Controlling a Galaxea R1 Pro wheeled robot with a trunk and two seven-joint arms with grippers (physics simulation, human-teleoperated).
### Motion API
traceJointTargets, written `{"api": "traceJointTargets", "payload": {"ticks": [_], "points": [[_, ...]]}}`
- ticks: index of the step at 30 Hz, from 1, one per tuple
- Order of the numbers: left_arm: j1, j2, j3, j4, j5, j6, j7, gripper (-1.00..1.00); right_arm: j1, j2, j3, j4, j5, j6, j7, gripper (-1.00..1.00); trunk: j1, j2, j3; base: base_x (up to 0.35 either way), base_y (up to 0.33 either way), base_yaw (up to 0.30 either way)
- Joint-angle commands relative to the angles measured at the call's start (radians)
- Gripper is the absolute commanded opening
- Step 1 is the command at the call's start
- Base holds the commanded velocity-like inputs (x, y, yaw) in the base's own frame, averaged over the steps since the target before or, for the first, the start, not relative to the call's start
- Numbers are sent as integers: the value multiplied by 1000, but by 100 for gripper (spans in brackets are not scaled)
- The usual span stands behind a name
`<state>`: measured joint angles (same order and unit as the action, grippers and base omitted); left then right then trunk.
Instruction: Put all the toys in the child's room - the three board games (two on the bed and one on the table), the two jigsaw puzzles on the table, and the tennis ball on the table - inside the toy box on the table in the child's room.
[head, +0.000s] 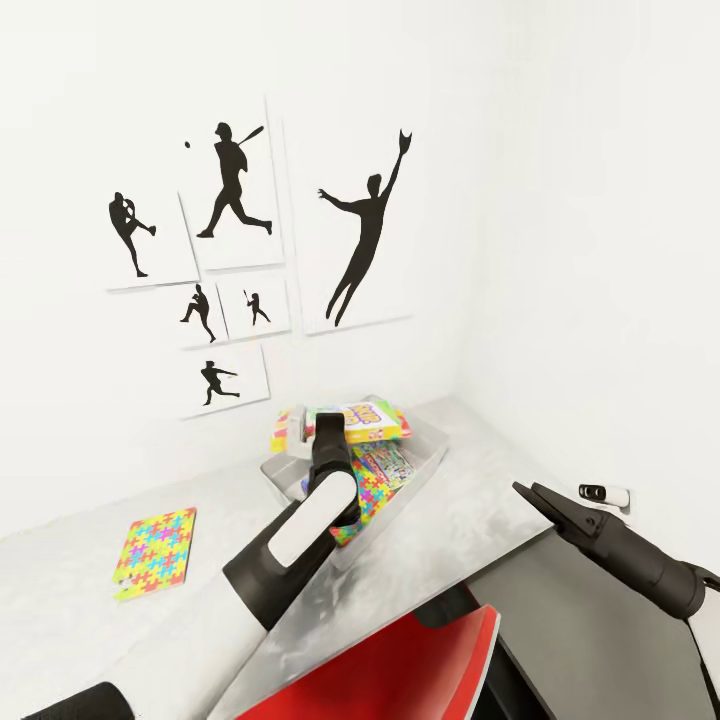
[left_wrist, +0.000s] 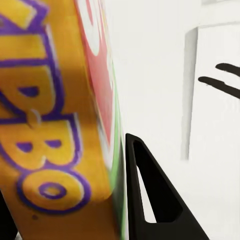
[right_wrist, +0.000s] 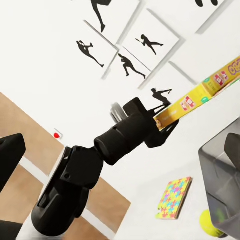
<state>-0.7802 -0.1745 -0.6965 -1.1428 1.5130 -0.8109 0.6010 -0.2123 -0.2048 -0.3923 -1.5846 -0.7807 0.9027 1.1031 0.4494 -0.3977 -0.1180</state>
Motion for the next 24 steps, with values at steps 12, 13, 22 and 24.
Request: {"api": "traceJointTargets", "payload": {"ticks": [12, 13, 22, 24], "points": [[-59, 0, -1, 73, 15, -4, 8, -100, 0, 0, 3, 0, -2, 8, 1, 100, 1, -2, -11, 0, 0, 0], [-59, 0, -1, 75, 15, -4, 8, -100, 0, 0, 5, 0, -2, 8, 1, 100, 1, -2, -11, 0, 0, 0], [-60, 0, -2, 82, 13, -4, 8, -100, 0, 1, 7, 0, -2, 8, 1, 100, 1, -2, -22, 0, 0, -2], [-60, 0, -2, 83, 13, -4, 8, -100, 0, 1, 7, 0, -2, 8, 1, 100, 1, -2, -25, 0, 0, -37]]}}
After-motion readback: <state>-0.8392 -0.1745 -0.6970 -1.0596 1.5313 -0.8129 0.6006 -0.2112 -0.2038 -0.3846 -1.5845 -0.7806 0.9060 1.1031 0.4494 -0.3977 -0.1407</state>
